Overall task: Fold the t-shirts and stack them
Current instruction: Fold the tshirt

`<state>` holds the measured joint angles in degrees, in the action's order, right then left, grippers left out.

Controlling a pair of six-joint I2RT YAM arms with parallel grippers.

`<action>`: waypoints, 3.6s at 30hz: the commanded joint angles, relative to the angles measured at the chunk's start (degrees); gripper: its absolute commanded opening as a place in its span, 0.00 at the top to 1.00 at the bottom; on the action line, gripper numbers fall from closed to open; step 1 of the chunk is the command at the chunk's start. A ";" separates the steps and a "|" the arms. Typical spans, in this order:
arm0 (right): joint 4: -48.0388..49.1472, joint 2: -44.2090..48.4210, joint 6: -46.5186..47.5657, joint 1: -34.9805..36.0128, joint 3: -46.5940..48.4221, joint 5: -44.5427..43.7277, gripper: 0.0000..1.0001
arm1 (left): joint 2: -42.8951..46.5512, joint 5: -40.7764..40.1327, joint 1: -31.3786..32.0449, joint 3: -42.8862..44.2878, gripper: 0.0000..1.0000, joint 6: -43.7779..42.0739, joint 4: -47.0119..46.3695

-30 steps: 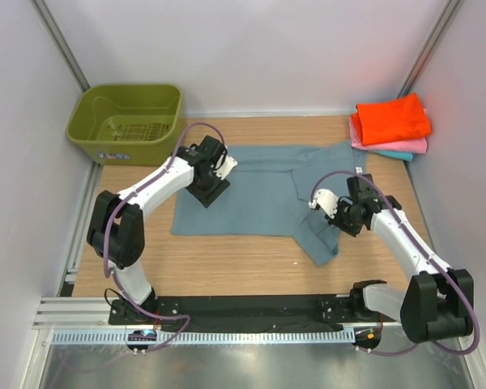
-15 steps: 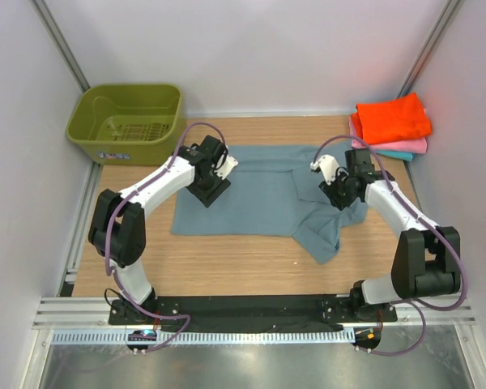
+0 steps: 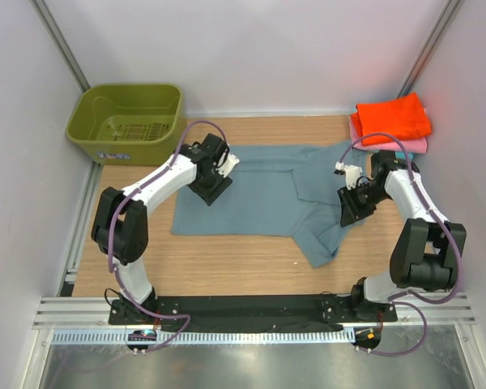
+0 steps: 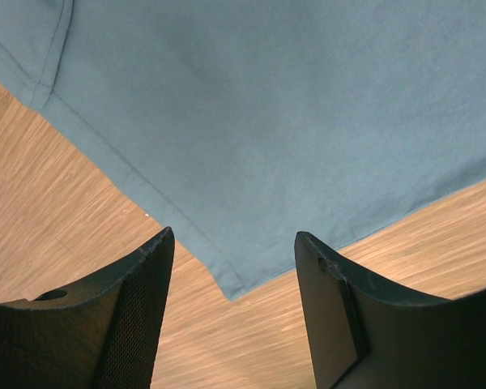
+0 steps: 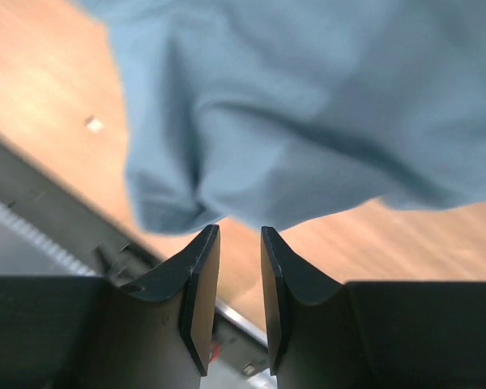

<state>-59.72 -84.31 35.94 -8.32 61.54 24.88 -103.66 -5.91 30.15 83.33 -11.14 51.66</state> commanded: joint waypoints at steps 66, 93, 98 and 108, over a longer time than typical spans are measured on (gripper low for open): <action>-22.09 -21.51 5.89 11.66 1.66 0.61 0.46 | 1.18 1.52 0.26 1.31 0.38 1.47 -1.82; -19.74 -15.62 8.44 24.66 -2.65 -5.81 0.43 | 0.39 1.61 0.26 2.10 0.39 1.99 -2.09; -17.45 -16.41 7.39 26.07 -1.33 -7.13 0.54 | 0.30 1.52 0.26 2.19 0.39 2.00 -2.09; -9.98 -14.92 3.79 30.02 -1.95 -9.33 0.65 | 0.38 1.43 0.26 1.92 0.39 2.17 -2.26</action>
<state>-72.99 -101.14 41.89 20.67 59.02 17.21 -103.66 -4.73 30.26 83.68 -9.41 50.70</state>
